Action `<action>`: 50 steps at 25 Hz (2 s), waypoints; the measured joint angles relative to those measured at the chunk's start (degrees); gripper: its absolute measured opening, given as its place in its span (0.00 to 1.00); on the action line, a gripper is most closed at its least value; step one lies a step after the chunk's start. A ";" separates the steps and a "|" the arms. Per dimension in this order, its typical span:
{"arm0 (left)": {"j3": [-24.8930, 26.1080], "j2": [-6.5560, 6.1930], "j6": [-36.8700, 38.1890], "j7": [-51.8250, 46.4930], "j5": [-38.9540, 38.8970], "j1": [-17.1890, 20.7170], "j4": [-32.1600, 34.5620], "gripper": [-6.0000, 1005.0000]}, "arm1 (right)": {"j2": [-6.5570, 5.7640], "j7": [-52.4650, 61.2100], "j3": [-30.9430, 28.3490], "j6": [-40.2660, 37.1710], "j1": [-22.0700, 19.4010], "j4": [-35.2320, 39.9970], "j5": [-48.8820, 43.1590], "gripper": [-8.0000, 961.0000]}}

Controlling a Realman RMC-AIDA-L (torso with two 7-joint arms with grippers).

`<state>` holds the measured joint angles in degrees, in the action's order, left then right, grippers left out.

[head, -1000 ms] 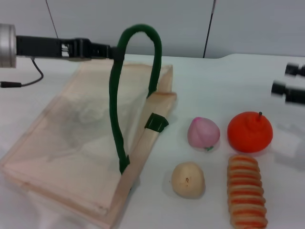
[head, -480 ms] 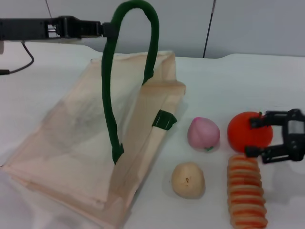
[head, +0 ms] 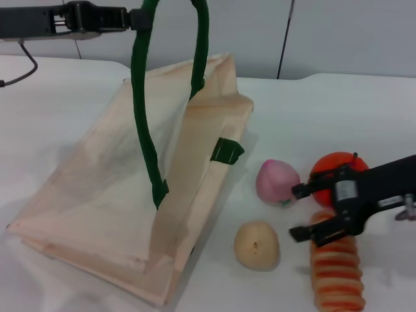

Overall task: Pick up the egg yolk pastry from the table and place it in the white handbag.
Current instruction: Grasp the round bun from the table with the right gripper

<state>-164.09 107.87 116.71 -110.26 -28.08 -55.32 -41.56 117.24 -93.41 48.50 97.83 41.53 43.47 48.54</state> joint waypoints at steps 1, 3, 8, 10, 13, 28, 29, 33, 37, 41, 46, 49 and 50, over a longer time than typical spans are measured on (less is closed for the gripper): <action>0.00 -0.07 0.00 -0.08 -0.14 -0.01 -0.02 0.13 | 0.00 0.94 3.55 -1.34 -0.20 0.15 1.81 0.91; 0.00 -0.15 0.01 -0.27 -0.35 0.03 -0.06 0.13 | -0.06 2.40 9.14 -3.02 -0.59 0.55 5.20 0.91; 0.00 -0.28 0.02 -0.39 -0.40 0.15 -0.11 0.13 | -0.05 7.98 22.17 -9.20 -1.32 2.38 7.87 0.91; 0.00 -0.29 0.02 -0.39 -0.43 0.18 -0.11 0.13 | -0.02 10.23 26.96 -11.95 -1.57 3.60 8.18 0.90; 0.00 -0.38 0.02 -0.48 -0.93 0.17 -0.11 0.13 | -0.17 13.27 33.60 -15.84 -2.58 7.06 10.56 0.89; 0.00 -0.45 0.01 -0.72 -1.38 -0.05 -0.10 0.13 | -0.53 18.10 43.60 -22.78 -2.98 9.53 11.80 0.84; 0.00 -0.46 0.01 -0.72 -1.38 -0.09 -0.10 0.13 | -0.53 18.29 43.92 -23.23 -2.94 9.51 11.79 0.83; 0.00 -0.47 0.01 -0.74 -1.37 -0.14 -0.10 0.13 | -0.53 18.54 44.90 -23.89 -2.86 9.51 11.95 0.82; 0.00 -0.55 0.01 -0.75 -1.37 -0.14 -0.10 0.13 | -0.53 18.56 45.09 -23.95 -2.85 9.52 11.89 0.80; 0.00 -0.59 0.01 -0.75 -1.37 -0.14 -0.10 0.13 | -0.53 18.57 45.12 -23.95 -2.85 9.52 11.91 0.78; 0.00 -0.59 0.01 -0.75 -1.37 -0.15 -0.10 0.13 | -0.53 18.60 45.15 -23.95 -2.85 9.55 11.92 0.73; 0.00 -0.59 0.01 -0.75 -1.37 -0.13 -0.10 0.13 | -0.53 18.68 45.17 -23.95 -2.94 9.72 11.91 0.71; 0.00 -0.58 0.01 -0.75 -1.37 -0.11 -0.10 0.13 | -0.53 18.80 45.18 -23.94 -3.01 9.79 11.89 0.70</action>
<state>-164.09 107.29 116.71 -111.01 -29.44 -55.43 -41.66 116.72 -74.61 93.68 73.89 38.52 53.26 60.43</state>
